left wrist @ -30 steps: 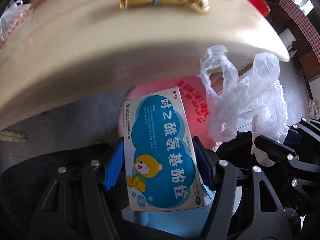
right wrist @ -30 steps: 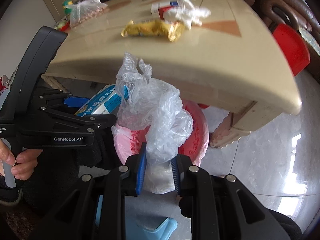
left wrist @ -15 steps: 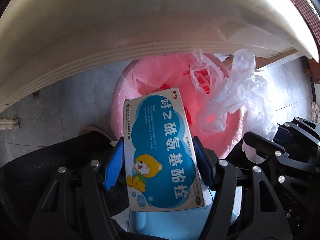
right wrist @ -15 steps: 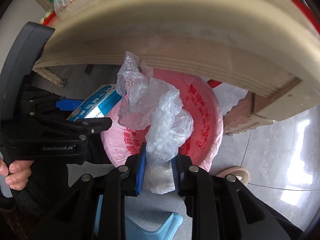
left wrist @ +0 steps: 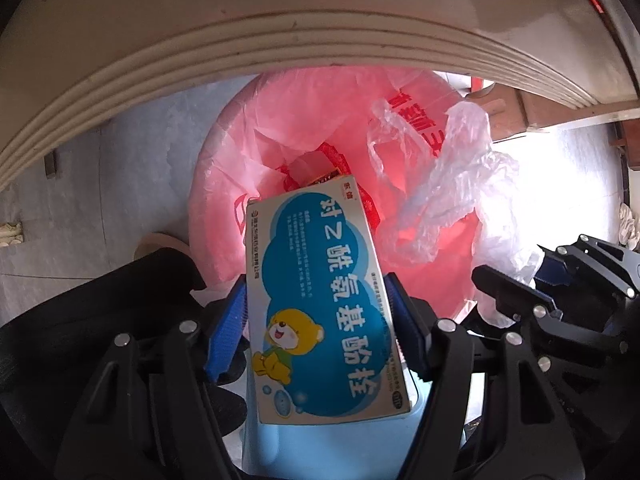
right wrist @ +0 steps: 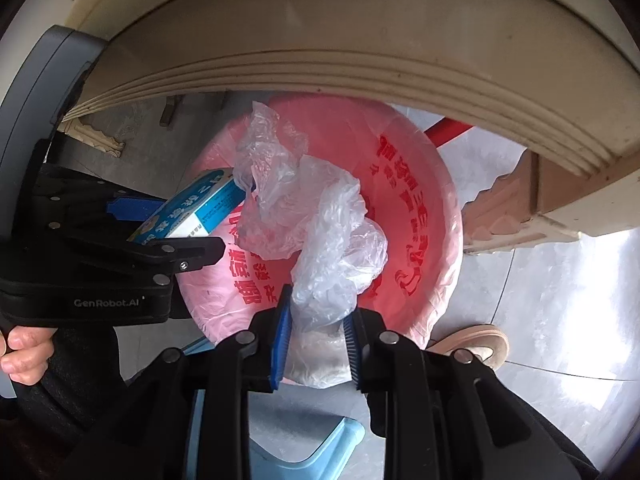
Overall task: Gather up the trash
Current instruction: 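Lower both held items over the pink trash bin, then open left gripper dropping the medicine box while right gripper drops the bag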
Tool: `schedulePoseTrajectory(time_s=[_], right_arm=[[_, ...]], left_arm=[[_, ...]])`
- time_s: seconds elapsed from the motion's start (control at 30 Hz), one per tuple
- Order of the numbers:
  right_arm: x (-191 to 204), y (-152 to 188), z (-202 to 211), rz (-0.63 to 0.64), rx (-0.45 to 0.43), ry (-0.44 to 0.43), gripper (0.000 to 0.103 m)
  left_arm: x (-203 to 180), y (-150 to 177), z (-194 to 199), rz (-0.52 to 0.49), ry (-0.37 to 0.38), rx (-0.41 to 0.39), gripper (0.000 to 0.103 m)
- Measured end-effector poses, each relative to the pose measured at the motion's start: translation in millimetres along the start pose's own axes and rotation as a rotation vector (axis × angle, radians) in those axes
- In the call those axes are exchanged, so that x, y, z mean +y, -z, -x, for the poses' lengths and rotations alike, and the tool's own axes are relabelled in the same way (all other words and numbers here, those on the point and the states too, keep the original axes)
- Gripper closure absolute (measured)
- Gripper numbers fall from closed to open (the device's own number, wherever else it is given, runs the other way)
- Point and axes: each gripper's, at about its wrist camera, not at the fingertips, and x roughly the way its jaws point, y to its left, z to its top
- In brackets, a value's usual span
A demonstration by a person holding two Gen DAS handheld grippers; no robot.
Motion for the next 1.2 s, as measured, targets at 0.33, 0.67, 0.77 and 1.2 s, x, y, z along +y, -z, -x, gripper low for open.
schedulePoseTrajectory(time_s=[0.33, 0.67, 0.77, 1.2], right_arm=[[-8, 0, 7, -0.041, -0.028, 0.005, 0.028], [-11, 0, 0, -0.043, -0.023, 0.006, 0.028], [-12, -1, -1, -0.049, -0.022, 0.0, 0.028], [-12, 7, 14, -0.041, -0.066, 0.047, 0.028]], left_arm=[[4, -5, 0, -0.007, -0.065, 0.008, 0.023], [6, -6, -2, -0.012, -0.057, 0.007, 0.022], [5, -6, -5, -0.018, -0.056, 0.007, 0.022], [0, 13, 7, -0.089, -0.15, -0.049, 0.022]])
